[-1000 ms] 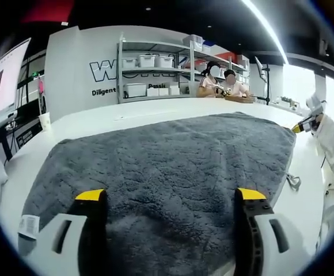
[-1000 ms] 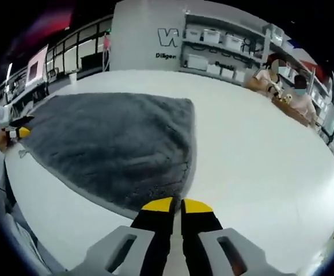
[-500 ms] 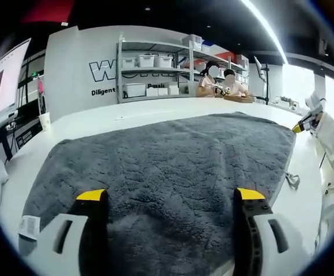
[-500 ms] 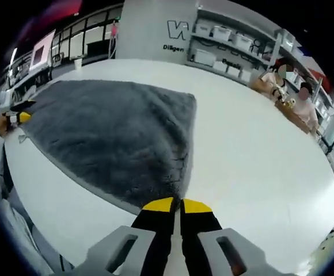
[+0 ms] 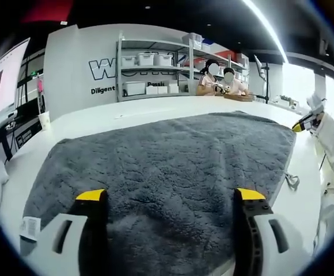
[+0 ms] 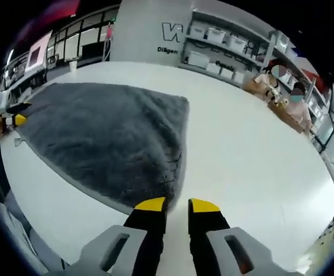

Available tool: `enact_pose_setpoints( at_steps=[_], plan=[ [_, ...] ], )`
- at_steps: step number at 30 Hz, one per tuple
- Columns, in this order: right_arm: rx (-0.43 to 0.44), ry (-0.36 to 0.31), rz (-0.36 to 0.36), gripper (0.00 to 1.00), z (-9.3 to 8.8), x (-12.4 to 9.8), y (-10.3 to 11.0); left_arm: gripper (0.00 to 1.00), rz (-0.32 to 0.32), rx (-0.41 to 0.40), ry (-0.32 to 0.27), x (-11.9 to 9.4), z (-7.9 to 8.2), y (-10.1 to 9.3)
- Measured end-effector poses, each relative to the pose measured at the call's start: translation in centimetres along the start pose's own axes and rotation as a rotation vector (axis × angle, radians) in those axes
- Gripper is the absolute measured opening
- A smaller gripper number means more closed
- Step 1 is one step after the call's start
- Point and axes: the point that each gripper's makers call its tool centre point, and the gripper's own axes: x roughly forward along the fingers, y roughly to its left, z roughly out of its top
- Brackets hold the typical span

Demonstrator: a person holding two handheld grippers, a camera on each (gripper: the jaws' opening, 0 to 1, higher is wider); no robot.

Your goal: Open the folded towel by lifting each exposed corner and separating the folded layers until the towel lies flat within the target outline without major curled edges

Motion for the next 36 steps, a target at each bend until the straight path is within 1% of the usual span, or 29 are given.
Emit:
enact_pose_setpoints(
  at_steps=[4,5,7,8,10,11,13,14,15,16,17,18,20,21,24,25,26,28,30,31,36],
  plan=[
    [0.036,-0.077,-0.046,0.23,1.5,-1.4,0.5,0.93,-0.007,-0.024,-0.004,-0.5,0.3,-0.4],
    [0.050,-0.091,-0.051,0.28,1.8,-1.6,0.7,0.93,-0.009,-0.037,-0.009,-0.6,0.4,-0.5],
    [0.072,-0.109,-0.042,0.38,2.3,-1.9,2.0,0.95,-0.003,-0.061,-0.034,-1.1,0.8,-0.6],
    [0.087,-0.110,-0.019,0.47,2.4,-1.8,3.4,0.96,0.001,-0.067,-0.045,-1.3,1.0,-0.6],
    [0.109,-0.097,0.014,0.59,2.5,-1.7,5.0,0.98,0.016,-0.088,-0.063,-1.8,1.4,-0.5],
    [0.112,-0.097,0.027,0.62,2.6,-1.6,5.7,0.99,0.023,-0.096,-0.071,-2.1,1.6,-0.5],
    [0.114,-0.107,0.072,0.68,3.3,-1.6,7.9,0.99,0.034,-0.110,-0.085,-2.7,1.9,-0.4],
    [0.112,-0.109,0.117,0.71,3.8,-1.6,9.6,0.99,0.042,-0.114,-0.095,-3.1,2.1,-0.4],
    [0.111,-0.113,0.141,0.75,4.1,-1.6,10.7,0.99,0.051,-0.119,-0.100,-3.3,2.2,-0.4],
    [0.137,-0.125,0.145,0.80,4.6,-1.6,11.8,0.99,0.072,-0.126,-0.116,-3.7,2.4,-0.2],
    [0.131,-0.131,0.162,0.84,4.9,-1.5,12.8,0.99,0.081,-0.125,-0.120,-3.9,2.5,-0.1],
    [0.128,-0.134,0.193,0.87,5.3,-1.4,14.3,0.99,0.088,-0.124,-0.114,-4.1,2.3,-0.2],
    [0.141,-0.129,0.213,0.94,5.6,-1.1,16.2,0.99,0.101,-0.126,-0.110,-4.3,2.1,0.0],
    [0.125,-0.127,0.241,0.96,5.8,-0.9,17.8,0.99,0.113,-0.128,-0.110,-4.4,2.0,0.1],
    [0.143,-0.151,0.279,0.99,7.0,-0.3,20.5,0.99,0.140,-0.137,-0.108,-4.6,1.7,0.4],
    [0.158,-0.160,0.302,0.99,7.4,-0.2,21.9,0.99,0.144,-0.137,-0.107,-4.6,1.6,0.4],
    [0.160,-0.163,0.308,0.99,7.6,-0.2,22.2,0.99,0.149,-0.140,-0.103,-4.7,1.5,0.5],
    [0.161,-0.174,0.326,0.99,8.1,0.0,24.1,0.99,0.152,-0.153,-0.099,-4.7,1.2,0.5],
    [0.152,-0.170,0.330,0.99,8.4,0.3,25.4,0.99,0.158,-0.169,-0.095,-4.7,0.9,0.6],
    [0.154,-0.183,0.328,0.99,8.7,0.3,26.0,0.99,0.166,-0.170,-0.093,-4.7,0.8,0.8],
    [0.158,-0.206,0.294,0.99,9.6,0.7,27.1,0.99,0.223,-0.164,-0.079,-5.0,0.2,1.7]
  ],
)
